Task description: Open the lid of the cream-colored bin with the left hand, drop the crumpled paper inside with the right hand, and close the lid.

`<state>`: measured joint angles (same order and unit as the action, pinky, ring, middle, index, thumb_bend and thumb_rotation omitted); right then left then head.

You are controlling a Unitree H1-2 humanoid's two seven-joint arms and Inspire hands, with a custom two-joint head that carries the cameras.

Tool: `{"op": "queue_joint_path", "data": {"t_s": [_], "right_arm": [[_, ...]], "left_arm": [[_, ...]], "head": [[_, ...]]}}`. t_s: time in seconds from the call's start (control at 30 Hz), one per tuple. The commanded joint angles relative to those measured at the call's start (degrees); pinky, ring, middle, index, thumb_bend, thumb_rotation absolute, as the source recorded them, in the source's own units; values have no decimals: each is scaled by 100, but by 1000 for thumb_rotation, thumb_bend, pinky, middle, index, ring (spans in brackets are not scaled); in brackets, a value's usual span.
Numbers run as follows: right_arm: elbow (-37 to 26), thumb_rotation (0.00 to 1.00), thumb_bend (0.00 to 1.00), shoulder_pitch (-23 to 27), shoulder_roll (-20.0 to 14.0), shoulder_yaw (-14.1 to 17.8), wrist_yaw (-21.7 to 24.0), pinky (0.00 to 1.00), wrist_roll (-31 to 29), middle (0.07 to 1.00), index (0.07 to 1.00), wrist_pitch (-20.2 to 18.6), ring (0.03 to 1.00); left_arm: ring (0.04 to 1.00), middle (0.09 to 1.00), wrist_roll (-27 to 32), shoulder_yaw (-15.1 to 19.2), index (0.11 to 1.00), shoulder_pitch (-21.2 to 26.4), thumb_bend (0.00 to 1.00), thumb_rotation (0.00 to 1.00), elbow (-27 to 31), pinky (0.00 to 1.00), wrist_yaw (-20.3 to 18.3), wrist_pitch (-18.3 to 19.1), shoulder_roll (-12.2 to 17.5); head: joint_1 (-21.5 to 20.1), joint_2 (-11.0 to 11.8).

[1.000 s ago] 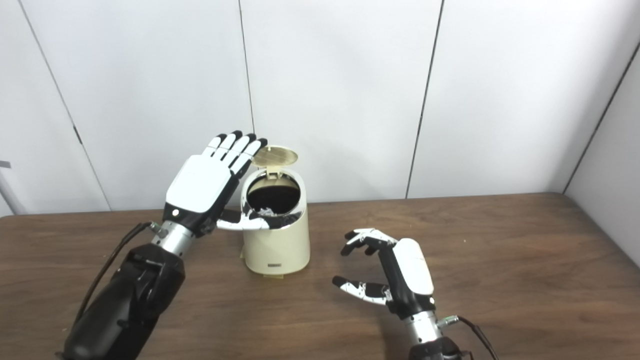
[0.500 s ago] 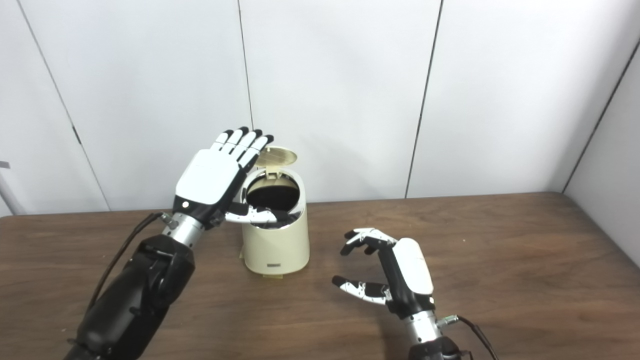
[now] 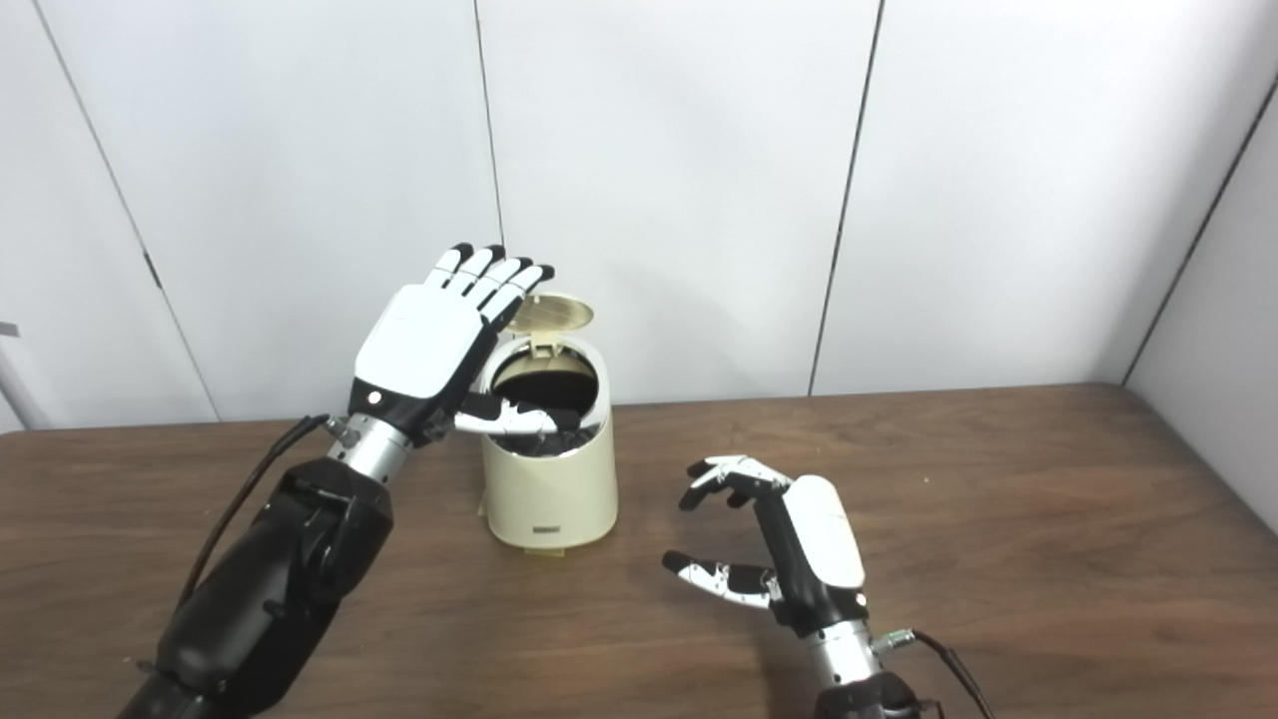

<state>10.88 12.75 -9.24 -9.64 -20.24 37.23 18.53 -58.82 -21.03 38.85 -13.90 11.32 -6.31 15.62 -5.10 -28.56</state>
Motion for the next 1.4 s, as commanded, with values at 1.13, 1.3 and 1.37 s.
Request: {"op": "queue_joint_path", "data": {"t_s": [1.13, 1.3, 1.37], "right_arm": [[-131, 143, 484, -298, 172, -45, 166, 493, -106, 680, 496, -301, 612], [-170, 144, 484, -298, 174, -49, 204, 496, -76, 681, 496, -380, 614], [-175, 143, 484, -298, 183, -51, 199, 497, -80, 679, 496, -389, 614]], "left_arm": [[570, 433, -52, -13, 475, 100, 824, 695, -52, 851, 636, -462, 189], [592, 456, 11, -27, 495, 83, 828, 699, -30, 890, 463, -399, 196], [607, 475, 27, -38, 509, 68, 838, 707, 5, 910, 302, -343, 203]], "head": [[-75, -197], [-91, -203], [-108, -211]]}}
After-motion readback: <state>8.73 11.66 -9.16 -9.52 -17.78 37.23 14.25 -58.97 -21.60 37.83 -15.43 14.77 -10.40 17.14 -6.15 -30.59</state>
